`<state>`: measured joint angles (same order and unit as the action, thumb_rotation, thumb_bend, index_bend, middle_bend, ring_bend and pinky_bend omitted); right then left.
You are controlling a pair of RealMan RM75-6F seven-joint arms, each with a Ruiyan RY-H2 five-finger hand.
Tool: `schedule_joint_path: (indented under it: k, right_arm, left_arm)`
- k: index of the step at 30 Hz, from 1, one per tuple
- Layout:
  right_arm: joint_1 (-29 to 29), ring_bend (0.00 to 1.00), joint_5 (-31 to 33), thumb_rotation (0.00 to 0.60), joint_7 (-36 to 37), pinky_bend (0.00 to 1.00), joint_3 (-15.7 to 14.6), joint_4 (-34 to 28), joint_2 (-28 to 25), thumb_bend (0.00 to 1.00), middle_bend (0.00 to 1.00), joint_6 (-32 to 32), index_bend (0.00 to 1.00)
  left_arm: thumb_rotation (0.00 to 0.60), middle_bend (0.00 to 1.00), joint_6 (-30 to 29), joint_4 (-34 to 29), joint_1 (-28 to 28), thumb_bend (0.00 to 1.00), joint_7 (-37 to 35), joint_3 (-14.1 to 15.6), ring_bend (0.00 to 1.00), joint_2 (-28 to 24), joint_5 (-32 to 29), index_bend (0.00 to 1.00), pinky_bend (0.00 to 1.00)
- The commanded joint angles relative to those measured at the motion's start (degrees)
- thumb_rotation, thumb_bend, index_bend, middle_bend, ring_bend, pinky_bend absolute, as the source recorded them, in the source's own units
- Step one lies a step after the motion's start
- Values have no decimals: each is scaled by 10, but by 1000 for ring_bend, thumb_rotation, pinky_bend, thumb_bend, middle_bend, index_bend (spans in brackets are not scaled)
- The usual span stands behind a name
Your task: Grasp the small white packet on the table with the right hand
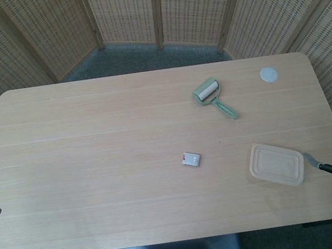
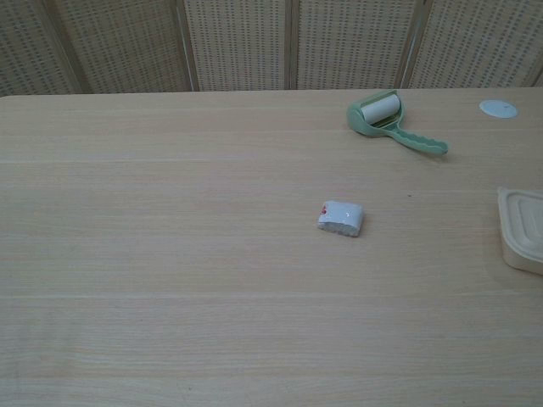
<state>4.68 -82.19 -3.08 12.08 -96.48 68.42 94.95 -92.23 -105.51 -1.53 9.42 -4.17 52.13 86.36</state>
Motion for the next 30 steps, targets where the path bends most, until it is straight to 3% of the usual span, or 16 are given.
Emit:
schedule_joint_path:
  k: [1,9,13,23,30]
  right_arm:
    - [0,0,8,477,-23,0,3,3,2,0,0,0,0]
    - [8,0,4,474,-37,0,-4,-19,-4,0,0,-24,0]
    - [37,0,7,478,-88,0,-8,-44,-13,0,0,-77,0]
    - [135,0,99,475,-222,0,-21,-138,12,0,0,-257,0]
    - [201,0,201,477,-334,0,-16,-180,70,0,0,-303,0]
  left_arm:
    - [600,0,0,-1,0,0,-1,0,0,-1,1,0,0]
    - [600,0,-2,-8,2,0,0,1,0,-1,4,0,0]
    - [600,0,0,-11,-1,0,-1,-1,0,-1,4,0,0]
    - [600,0,7,-11,-2,0,-20,-4,0,-5,-7,0,0]
    - [600,0,9,-9,-4,0,-30,-6,0,-8,-11,0,0]
